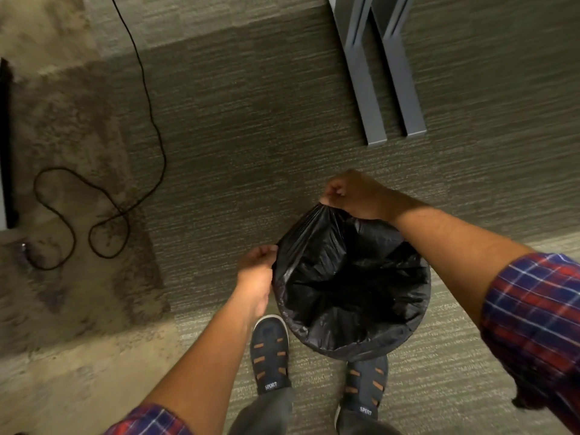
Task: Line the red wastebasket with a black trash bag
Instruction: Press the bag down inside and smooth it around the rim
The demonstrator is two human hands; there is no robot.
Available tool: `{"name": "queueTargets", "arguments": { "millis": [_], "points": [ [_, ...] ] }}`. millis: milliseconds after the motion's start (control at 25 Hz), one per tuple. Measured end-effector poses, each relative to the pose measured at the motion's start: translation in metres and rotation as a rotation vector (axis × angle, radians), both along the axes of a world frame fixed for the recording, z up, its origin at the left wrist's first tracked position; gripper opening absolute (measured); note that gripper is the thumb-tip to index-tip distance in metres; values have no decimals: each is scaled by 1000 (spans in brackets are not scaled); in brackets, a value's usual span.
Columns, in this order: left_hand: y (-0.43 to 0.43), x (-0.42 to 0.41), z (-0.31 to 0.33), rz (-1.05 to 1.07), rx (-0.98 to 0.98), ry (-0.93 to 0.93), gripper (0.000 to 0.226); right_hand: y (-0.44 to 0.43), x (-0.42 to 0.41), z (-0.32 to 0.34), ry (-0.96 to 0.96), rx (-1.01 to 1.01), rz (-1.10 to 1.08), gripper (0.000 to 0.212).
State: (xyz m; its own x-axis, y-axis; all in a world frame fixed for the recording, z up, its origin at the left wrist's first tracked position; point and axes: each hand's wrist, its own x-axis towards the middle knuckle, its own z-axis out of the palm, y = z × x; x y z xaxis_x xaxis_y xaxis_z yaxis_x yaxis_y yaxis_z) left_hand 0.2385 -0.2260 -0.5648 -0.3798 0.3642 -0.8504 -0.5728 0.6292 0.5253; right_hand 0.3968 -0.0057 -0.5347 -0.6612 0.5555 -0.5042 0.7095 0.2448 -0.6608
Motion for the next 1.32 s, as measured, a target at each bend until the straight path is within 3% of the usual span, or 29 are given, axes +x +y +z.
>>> {"name": "queueTargets", "arguments": {
  "millis": [80, 240, 560, 760, 840, 960, 1040, 1120, 1240, 1320],
  "points": [
    [1, -6, 2, -100, -8, -108, 17, 2, 7, -1, -20, 4, 15, 23],
    [0, -16, -8, -220, -31, -260, 36, -2, 20, -4, -133, -103, 39, 30],
    [11, -26, -30, -268, -186, 4, 25, -38, 41, -14, -89, -317, -389, 36],
    [13, -20, -34, -258, -169, -60, 12, -51, 83, -20, -12, -772, -756, 34],
    [12, -16, -35, -233, -163, 5, 13, -50, 87, -25, -6, -830, -826, 32],
    [6, -11, -26, -294, -167, 375, 37, -49, 79, -27, -59, -757, -817, 29],
    [-7, -6, -10, -396, -169, 594, 41, -49, 76, -32, -108, -657, -845, 27],
    [-24, 3, 8, -502, -150, 643, 41, -52, 75, -37, -126, -494, -877, 29],
    [-43, 11, 26, -667, -56, 712, 29, -60, 75, -33, -140, 11, -754, 26],
    [-46, 15, 25, -682, -63, 721, 24, -70, 76, -30, -94, 87, -718, 31]
  ]
}}
